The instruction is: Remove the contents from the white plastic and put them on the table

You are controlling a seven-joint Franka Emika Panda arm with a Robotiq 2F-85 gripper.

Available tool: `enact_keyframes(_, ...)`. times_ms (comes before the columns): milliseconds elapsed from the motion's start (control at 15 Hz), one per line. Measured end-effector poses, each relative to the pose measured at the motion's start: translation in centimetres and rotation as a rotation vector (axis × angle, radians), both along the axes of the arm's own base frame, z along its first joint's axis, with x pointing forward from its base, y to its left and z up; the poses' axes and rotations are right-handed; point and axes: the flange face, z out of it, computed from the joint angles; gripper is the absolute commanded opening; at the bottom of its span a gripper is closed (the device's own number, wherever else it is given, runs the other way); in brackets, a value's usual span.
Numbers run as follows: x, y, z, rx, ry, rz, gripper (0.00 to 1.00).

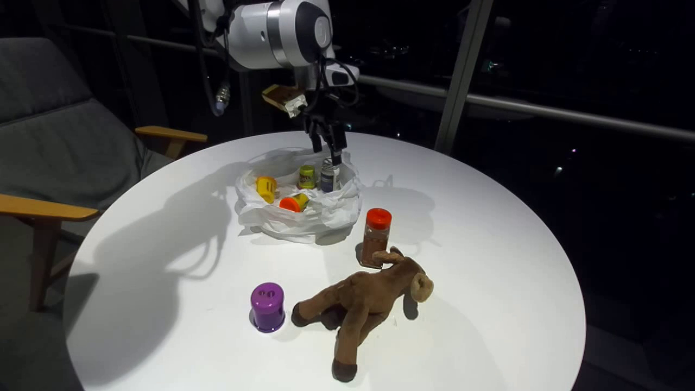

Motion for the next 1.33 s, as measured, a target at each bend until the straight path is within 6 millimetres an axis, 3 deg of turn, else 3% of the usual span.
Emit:
enact_keyframes(267,0.8,-0.4,-0.6,-0.003,0.006,-0.011,1.0)
enact_keyframes(333,0.9,-0.5,-0.9,-0.003,0.011,-0.013,0.75)
enact_keyframes(467,1.1,-0.5,-1.3,-0.004,0.017,-0.014,0.66)
enact_keyframes(867,1.6,0.0,-1.9,-0.009,0.029,-0.009,0.2)
enact_keyframes(1333,1.8,0.4,-1.9,-0.018,0.05,0.001,0.2)
